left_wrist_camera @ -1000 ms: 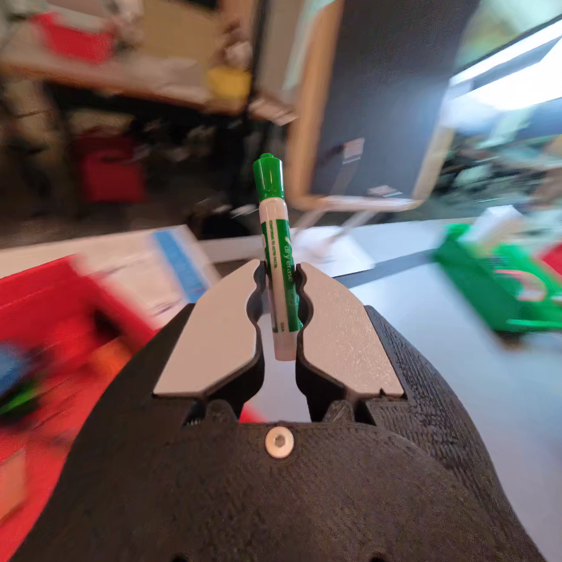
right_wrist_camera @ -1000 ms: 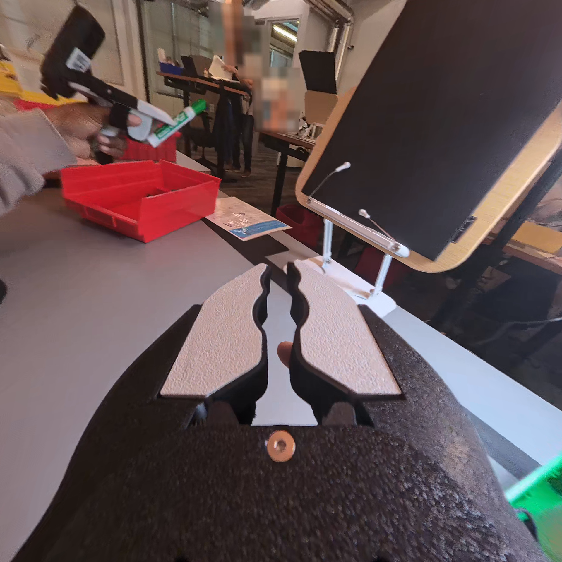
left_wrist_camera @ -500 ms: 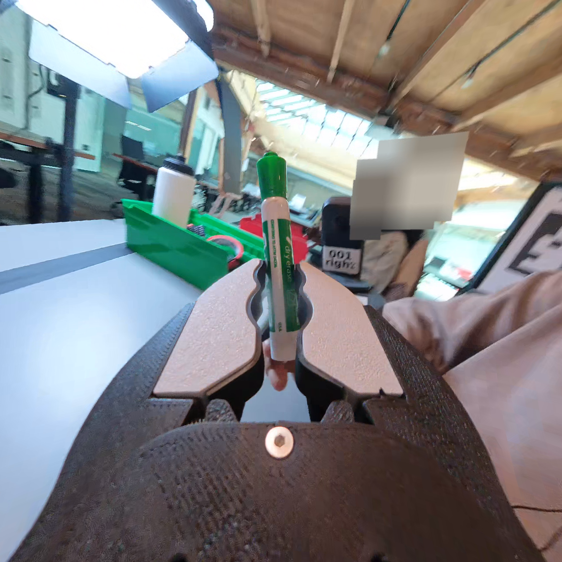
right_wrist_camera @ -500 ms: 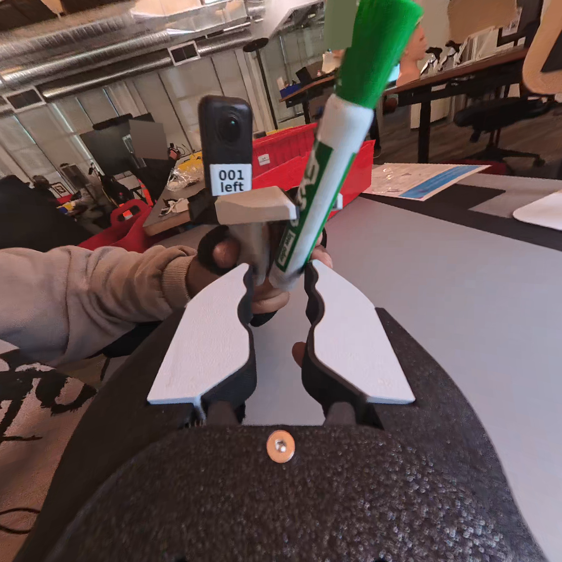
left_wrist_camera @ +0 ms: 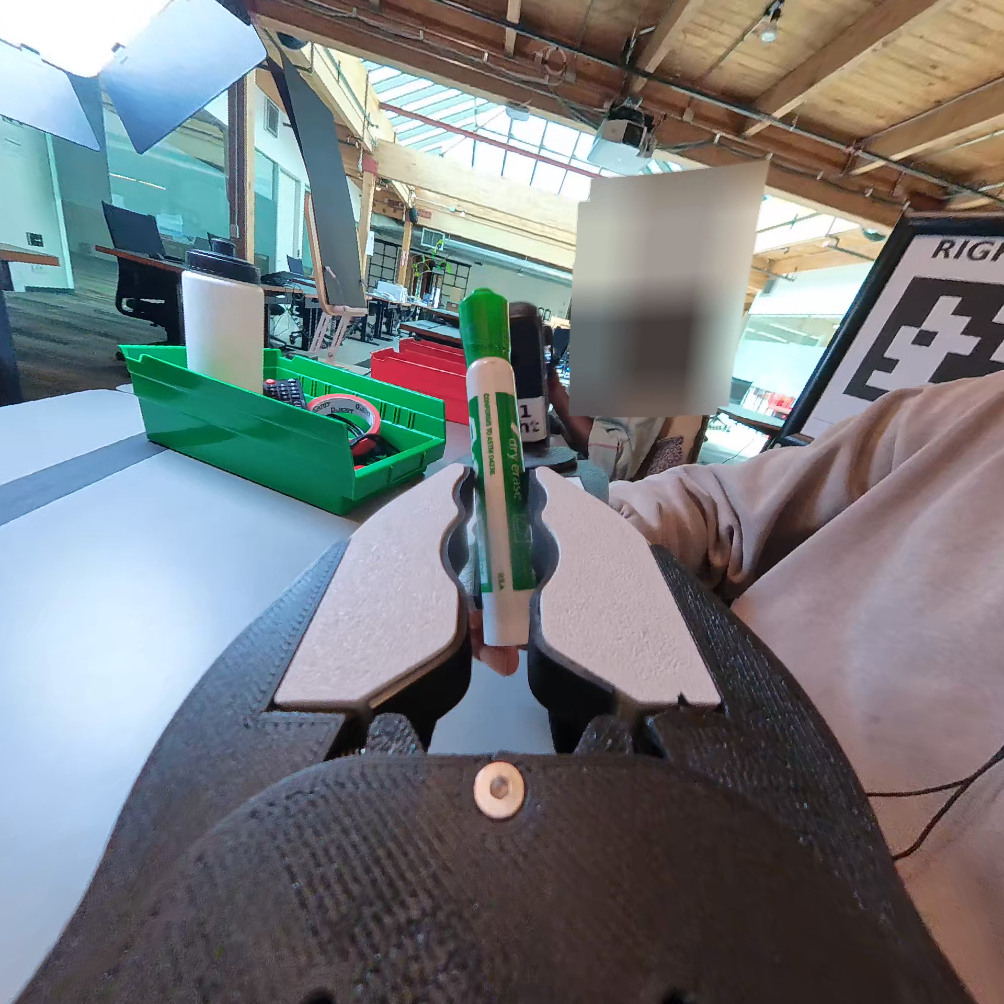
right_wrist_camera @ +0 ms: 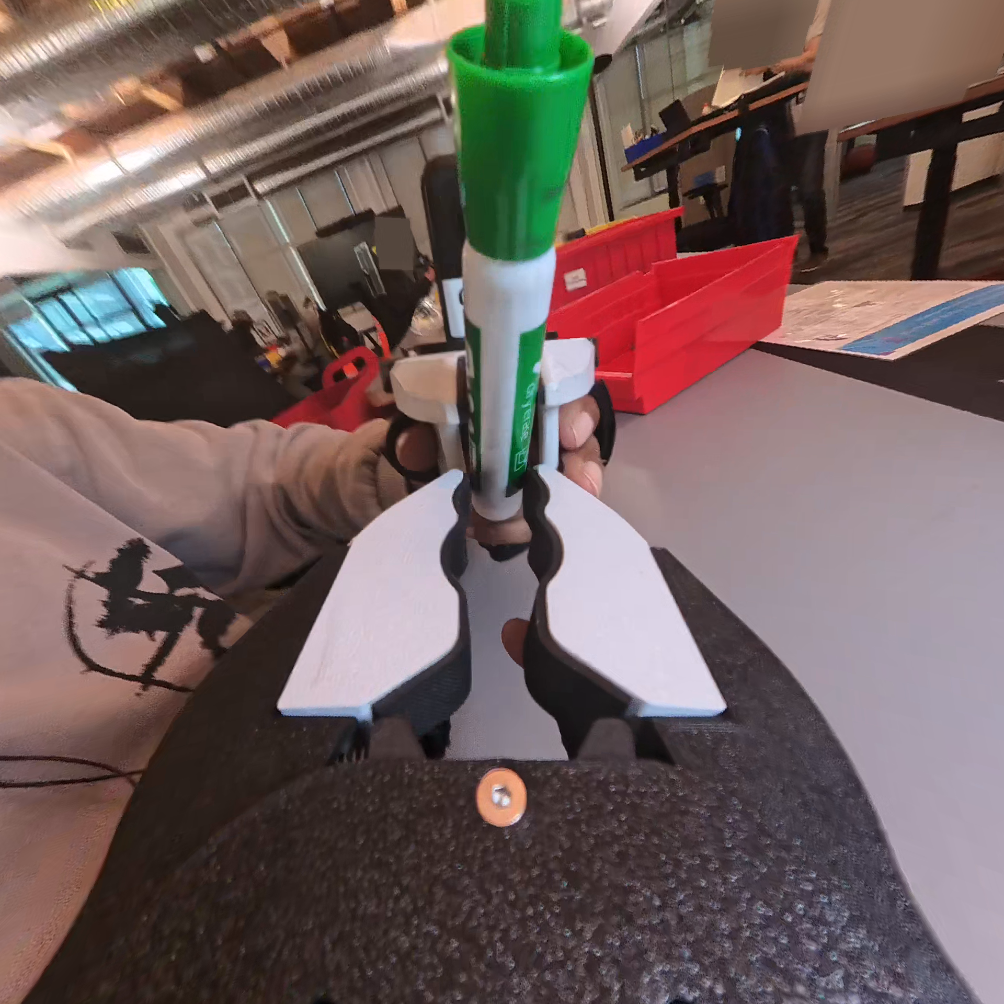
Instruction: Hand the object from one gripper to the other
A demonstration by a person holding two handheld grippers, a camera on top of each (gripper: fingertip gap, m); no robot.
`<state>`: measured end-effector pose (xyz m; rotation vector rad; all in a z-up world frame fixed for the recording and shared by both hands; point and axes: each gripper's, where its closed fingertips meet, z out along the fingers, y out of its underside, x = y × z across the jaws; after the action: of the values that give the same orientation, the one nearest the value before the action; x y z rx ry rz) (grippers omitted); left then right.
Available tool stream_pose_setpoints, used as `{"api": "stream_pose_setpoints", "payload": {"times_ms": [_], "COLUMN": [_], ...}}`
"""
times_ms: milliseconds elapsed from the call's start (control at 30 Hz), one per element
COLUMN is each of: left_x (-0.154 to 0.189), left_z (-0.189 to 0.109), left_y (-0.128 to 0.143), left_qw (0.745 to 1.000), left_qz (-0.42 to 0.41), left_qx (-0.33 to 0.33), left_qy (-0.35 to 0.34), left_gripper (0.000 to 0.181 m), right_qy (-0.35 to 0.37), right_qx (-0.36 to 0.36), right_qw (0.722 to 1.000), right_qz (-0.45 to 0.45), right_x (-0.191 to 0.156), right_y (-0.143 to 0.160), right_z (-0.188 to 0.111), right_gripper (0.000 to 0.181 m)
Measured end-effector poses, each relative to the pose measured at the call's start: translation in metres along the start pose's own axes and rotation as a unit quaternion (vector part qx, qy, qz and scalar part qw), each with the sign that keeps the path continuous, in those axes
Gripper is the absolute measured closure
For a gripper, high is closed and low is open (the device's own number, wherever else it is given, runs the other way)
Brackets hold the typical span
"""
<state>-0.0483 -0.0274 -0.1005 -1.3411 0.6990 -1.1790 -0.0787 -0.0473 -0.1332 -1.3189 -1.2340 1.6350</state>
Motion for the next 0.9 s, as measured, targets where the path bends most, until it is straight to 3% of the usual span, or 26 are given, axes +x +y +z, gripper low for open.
{"api": "stream_pose_setpoints", "payload": {"times_ms": [67,133,200,267,367,433,467,600,667,800,900], "left_x": [-0.005,-0.016,-0.023,-0.025,-0.030,-0.034,-0.031,-0.015,-0.005,0.006,0.003], "left_z": [-0.005,-0.011,-0.017,-0.022,-0.027,-0.026,-0.025,-0.010,-0.002,0.005,0.006], "left_y": [-0.004,-0.005,-0.007,-0.011,-0.012,-0.004,-0.002,0.032,0.041,0.049,0.047], "left_qw": [1.000,0.999,0.998,0.990,0.963,0.942,0.929,0.910,0.905,0.912,0.904], "left_qz": [0.007,-0.005,-0.052,-0.142,-0.262,-0.328,-0.358,-0.397,-0.401,-0.378,-0.399], "left_qx": [-0.002,-0.013,-0.011,0.007,0.032,0.027,0.026,-0.061,-0.083,-0.106,-0.090], "left_qy": [-0.015,-0.042,-0.035,0.003,0.051,0.066,0.088,0.105,0.116,0.123,0.121], "left_gripper": [0.163,0.162,0.160,0.157,0.153,0.153,0.152,0.146,0.146,0.174,0.157], "right_qy": [0.051,0.149,0.248,0.295,0.325,0.337,0.331,0.305,0.291,0.273,0.276], "right_qx": [-0.027,-0.064,-0.099,-0.115,-0.114,-0.119,-0.122,-0.132,-0.138,-0.142,-0.144], "right_qw": [0.996,0.967,0.895,0.815,0.718,0.623,0.593,0.540,0.531,0.532,0.522], "right_qz": [-0.065,-0.197,-0.357,-0.485,-0.604,-0.696,-0.724,-0.773,-0.784,-0.789,-0.794], "right_x": [0.011,0.034,0.054,0.060,0.057,0.053,0.052,0.049,0.046,0.042,0.040], "right_y": [-0.001,-0.006,-0.017,-0.027,-0.038,-0.043,-0.041,-0.028,-0.022,-0.011,-0.012], "right_z": [-0.005,-0.018,-0.036,-0.049,-0.059,-0.062,-0.061,-0.053,-0.047,-0.036,-0.035], "right_gripper": [0.163,0.163,0.163,0.163,0.163,0.163,0.163,0.163,0.162,0.163,0.163]}}
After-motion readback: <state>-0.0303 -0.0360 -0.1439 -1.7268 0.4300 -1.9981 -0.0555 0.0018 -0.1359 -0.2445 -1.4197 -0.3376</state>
